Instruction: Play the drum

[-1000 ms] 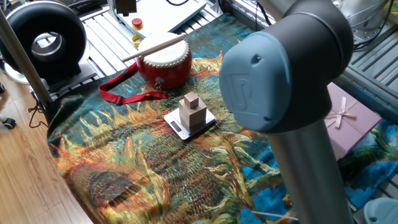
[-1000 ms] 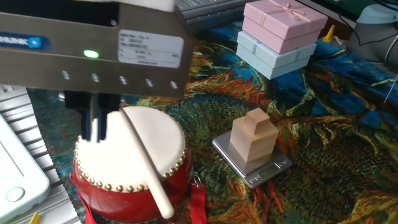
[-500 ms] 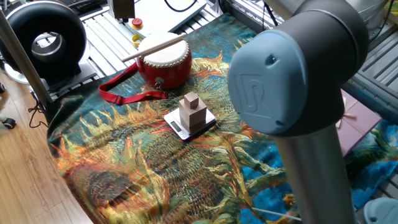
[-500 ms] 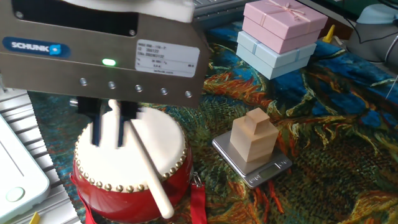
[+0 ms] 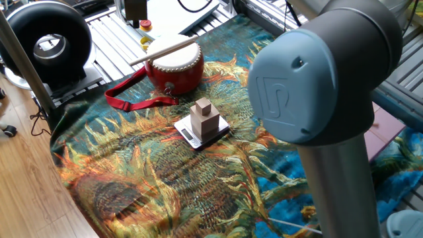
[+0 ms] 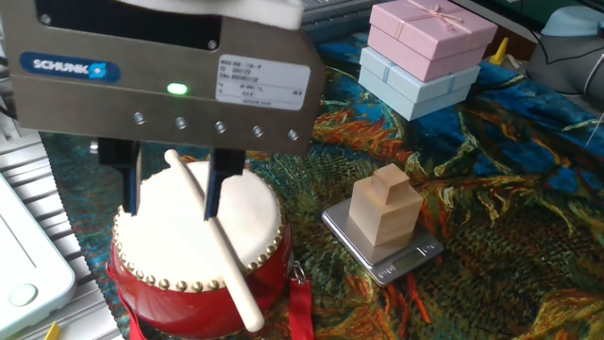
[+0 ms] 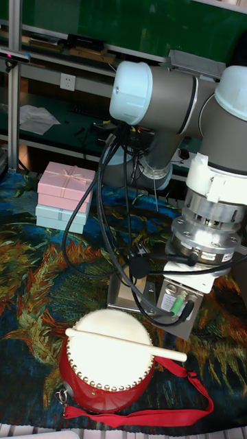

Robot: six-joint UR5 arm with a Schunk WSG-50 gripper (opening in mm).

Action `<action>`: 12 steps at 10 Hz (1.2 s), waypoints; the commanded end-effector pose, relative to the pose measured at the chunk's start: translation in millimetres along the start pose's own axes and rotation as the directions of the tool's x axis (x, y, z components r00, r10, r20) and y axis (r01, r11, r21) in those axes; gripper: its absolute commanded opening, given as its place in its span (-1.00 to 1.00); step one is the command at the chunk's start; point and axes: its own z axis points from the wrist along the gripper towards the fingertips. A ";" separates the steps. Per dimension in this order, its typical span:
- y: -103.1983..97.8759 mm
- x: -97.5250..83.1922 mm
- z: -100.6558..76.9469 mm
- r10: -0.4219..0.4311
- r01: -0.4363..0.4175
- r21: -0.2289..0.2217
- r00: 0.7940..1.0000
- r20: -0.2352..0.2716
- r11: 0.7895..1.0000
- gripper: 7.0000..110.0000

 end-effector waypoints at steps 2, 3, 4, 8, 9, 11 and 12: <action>-28.6 11.1 -5.7 -0.059 0.063 0.083 0.997 -0.050 0.995 -0.71; -32.2 17.1 -6.4 -0.087 0.096 0.102 0.993 -0.083 0.990 -0.71; -41.0 14.4 -6.5 -0.086 0.096 0.144 0.993 -0.079 0.985 -0.71; -35.0 46.4 -7.4 0.329 -0.301 0.182 0.933 -0.146 0.936 -1.00; -55.8 36.1 -7.5 0.307 -0.279 0.242 0.948 -0.085 0.929 -1.00; -18.7 4.0 5.2 0.266 -0.265 0.052 0.964 -0.004 0.963 -1.00; 22.9 -7.7 2.2 0.245 -0.243 -0.141 0.969 -0.001 0.960 -1.00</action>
